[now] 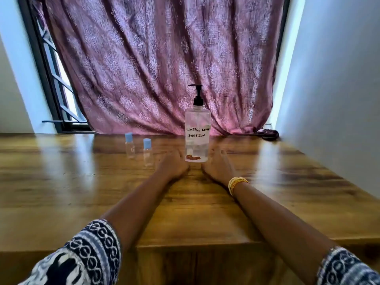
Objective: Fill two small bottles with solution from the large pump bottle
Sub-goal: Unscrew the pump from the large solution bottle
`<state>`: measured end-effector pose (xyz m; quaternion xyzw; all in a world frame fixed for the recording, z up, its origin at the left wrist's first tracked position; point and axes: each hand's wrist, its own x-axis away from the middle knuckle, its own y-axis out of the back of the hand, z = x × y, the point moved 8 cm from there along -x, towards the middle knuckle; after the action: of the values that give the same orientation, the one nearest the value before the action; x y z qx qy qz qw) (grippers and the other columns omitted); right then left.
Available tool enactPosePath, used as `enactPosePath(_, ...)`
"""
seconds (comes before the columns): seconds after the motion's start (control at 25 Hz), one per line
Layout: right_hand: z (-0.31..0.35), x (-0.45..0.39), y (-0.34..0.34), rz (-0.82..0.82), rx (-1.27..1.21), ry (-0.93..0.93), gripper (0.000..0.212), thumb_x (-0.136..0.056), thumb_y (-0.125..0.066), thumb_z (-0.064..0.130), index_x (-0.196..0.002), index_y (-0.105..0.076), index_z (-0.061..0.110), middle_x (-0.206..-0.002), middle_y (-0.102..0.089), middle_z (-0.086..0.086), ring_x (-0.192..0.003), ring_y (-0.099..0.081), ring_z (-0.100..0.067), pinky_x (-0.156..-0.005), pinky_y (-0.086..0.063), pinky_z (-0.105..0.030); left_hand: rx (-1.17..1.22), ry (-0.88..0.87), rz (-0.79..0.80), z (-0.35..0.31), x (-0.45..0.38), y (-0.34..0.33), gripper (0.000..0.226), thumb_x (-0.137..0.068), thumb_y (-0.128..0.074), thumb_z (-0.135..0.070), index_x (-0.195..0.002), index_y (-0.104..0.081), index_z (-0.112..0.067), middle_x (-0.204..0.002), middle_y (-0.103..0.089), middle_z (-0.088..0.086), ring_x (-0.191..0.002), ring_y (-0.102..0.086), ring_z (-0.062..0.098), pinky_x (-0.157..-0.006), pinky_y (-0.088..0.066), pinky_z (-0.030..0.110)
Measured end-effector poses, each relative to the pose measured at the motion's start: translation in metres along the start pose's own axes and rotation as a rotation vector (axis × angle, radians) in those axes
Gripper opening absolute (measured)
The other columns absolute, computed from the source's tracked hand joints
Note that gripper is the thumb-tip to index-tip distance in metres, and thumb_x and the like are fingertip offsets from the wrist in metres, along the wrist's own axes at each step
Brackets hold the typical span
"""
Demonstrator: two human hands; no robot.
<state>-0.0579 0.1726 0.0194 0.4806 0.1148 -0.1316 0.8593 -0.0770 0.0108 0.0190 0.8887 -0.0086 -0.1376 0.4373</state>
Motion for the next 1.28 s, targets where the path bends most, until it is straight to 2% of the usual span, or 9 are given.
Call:
enactPosePath(0.16, 0.001, -0.027, -0.009, 0.066, -0.177, 0.068, 0.073, -0.07, -0.073, 0.022, -0.134, -0.04, 0.009, -0.127, -0.058, -0.013, -0.115, -0.057, -0.033, -0.095, -0.05, -0.046, 0.39, 0.04, -0.058, 0.007, -0.026, -0.004, 0.027, -0.082, -0.065, -0.024, -0.106, -0.057, -0.017, -0.113, -0.066, 0.011, -0.098, -0.064, 0.026, -0.086, -0.054, 0.044)
enactPosePath(0.28, -0.008, -0.044, -0.014, 0.098, -0.393, 0.041, 0.071, -0.069, -0.079, 0.019, -0.132, -0.046, 0.012, -0.124, -0.062, -0.008, -0.11, -0.061, -0.024, -0.093, -0.052, -0.038, 0.599, 0.005, -0.046, 0.008, -0.037, -0.009, 0.041, -0.083, -0.064, -0.012, -0.122, -0.052, -0.018, -0.102, -0.064, -0.001, -0.08, -0.062, 0.008, -0.054, -0.051, 0.013)
enactPosePath(0.44, -0.018, -0.049, -0.012, 0.162, -0.389, 0.049, 0.051, -0.066, -0.084, 0.025, -0.108, -0.057, 0.017, -0.094, -0.064, 0.003, -0.084, -0.061, -0.013, -0.068, -0.047, -0.024, 0.586, -0.065, -0.01, -0.003, -0.037, -0.012, 0.048, -0.084, -0.066, -0.015, -0.129, -0.049, -0.017, -0.11, -0.061, -0.001, -0.088, -0.061, 0.01, -0.062, -0.048, 0.016)
enactPosePath(0.6, -0.015, -0.046, -0.008, 0.282, -0.357, 0.077, 0.057, -0.065, -0.087, 0.019, -0.113, -0.057, 0.013, -0.101, -0.064, -0.004, -0.093, -0.062, -0.022, -0.082, -0.052, -0.035, 0.649, -0.016, 0.046, -0.005, -0.035, -0.007, 0.042, -0.085, -0.067, -0.014, -0.122, -0.047, -0.007, -0.095, -0.059, -0.004, -0.078, -0.058, 0.006, -0.047, -0.047, 0.01)
enactPosePath(0.76, 0.0, -0.029, 0.006, 0.458, -0.373, 0.174, 0.061, -0.071, -0.081, 0.005, -0.126, -0.056, 0.013, -0.116, -0.065, -0.001, -0.105, -0.062, -0.017, -0.081, -0.05, -0.017, 0.659, -0.114, 0.084, -0.025, -0.023, 0.019, 0.06, -0.084, -0.066, -0.036, -0.13, -0.041, -0.008, -0.113, -0.061, 0.002, -0.087, -0.062, 0.006, -0.06, -0.051, 0.016)
enactPosePath(1.0, 0.03, 0.002, 0.014, 0.65, -0.28, 0.241, 0.048, -0.084, -0.066, -0.004, -0.129, -0.053, 0.005, -0.111, -0.067, -0.007, -0.082, -0.064, -0.005, -0.076, -0.049, -0.018, 0.802, -0.326, -0.066, -0.05, -0.006, 0.061, 0.064, -0.078, -0.066, -0.051, -0.129, -0.05, -0.016, -0.118, -0.068, 0.004, -0.098, -0.07, 0.019, -0.076, -0.058, 0.028)
enactPosePath(1.08, 0.042, -0.003, 0.039, 0.468, -0.479, 0.265, 0.03, -0.088, -0.053, -0.012, -0.114, -0.059, 0.002, -0.101, -0.065, -0.012, -0.082, -0.059, -0.019, -0.075, -0.048, -0.027, 0.833, -0.331, -0.066, -0.05, -0.004, 0.063, 0.06, -0.074, -0.066, -0.051, -0.122, -0.056, -0.016, -0.11, -0.071, 0.004, -0.091, -0.072, 0.018, -0.07, -0.058, 0.023)
enactPosePath(1.2, 0.046, -0.014, 0.097, -0.117, -0.845, 0.279, 0.02, -0.09, -0.05, -0.007, -0.107, -0.062, -0.009, -0.092, -0.062, -0.013, -0.084, -0.057, -0.02, -0.077, -0.048, -0.03, 0.871, -0.345, -0.07, -0.053, -0.004, 0.06, 0.051, -0.073, -0.07, -0.05, -0.112, -0.062, -0.018, -0.103, -0.074, 0.005, -0.088, -0.073, 0.019, -0.07, -0.058, 0.028)
enactPosePath(1.28, 0.07, -0.017, 0.118, -0.223, -0.921, 0.392, 0.024, -0.086, -0.059, 0.005, -0.107, -0.065, -0.004, -0.096, -0.066, -0.012, -0.089, -0.062, -0.018, -0.079, -0.051, -0.026, 0.873, -0.347, -0.062, -0.055, -0.006, 0.06, 0.048, -0.074, -0.073, -0.049, -0.11, -0.064, -0.019, -0.103, -0.075, 0.007, -0.089, -0.073, 0.022, -0.075, -0.059, 0.035)
